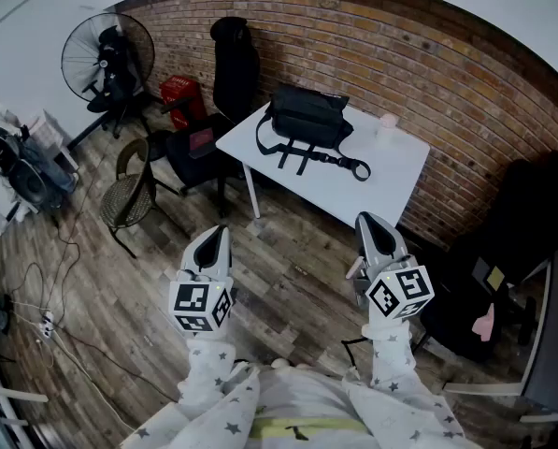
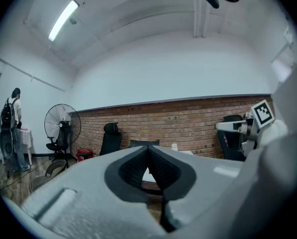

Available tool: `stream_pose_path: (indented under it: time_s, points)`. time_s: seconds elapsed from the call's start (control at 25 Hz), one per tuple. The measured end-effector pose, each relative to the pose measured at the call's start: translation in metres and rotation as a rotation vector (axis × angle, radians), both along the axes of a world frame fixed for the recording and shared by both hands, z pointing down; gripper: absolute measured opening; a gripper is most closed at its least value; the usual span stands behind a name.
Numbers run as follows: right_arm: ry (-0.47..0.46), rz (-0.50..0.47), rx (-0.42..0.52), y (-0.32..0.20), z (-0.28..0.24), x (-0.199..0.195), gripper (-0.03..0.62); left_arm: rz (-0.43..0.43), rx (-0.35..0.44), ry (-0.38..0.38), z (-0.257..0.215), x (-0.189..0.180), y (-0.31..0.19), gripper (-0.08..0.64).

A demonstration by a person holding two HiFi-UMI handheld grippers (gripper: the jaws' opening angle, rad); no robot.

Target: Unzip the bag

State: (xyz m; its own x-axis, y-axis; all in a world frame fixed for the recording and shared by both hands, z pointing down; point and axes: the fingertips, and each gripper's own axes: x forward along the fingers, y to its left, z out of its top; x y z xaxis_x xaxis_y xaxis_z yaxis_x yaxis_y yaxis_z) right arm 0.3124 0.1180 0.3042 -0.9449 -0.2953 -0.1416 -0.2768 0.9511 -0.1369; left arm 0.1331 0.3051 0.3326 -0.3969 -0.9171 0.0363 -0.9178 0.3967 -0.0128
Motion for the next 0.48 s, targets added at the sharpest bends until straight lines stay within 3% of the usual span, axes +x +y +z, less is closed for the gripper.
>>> stream_pose_path:
  time_s: [0.48]
  points:
    - [-0.001,-0.016,-0.048,-0.01,0.01,0.018,0.005,-0.009,-0.025,0.007,0.005,0.022,-0.007,-0.002]
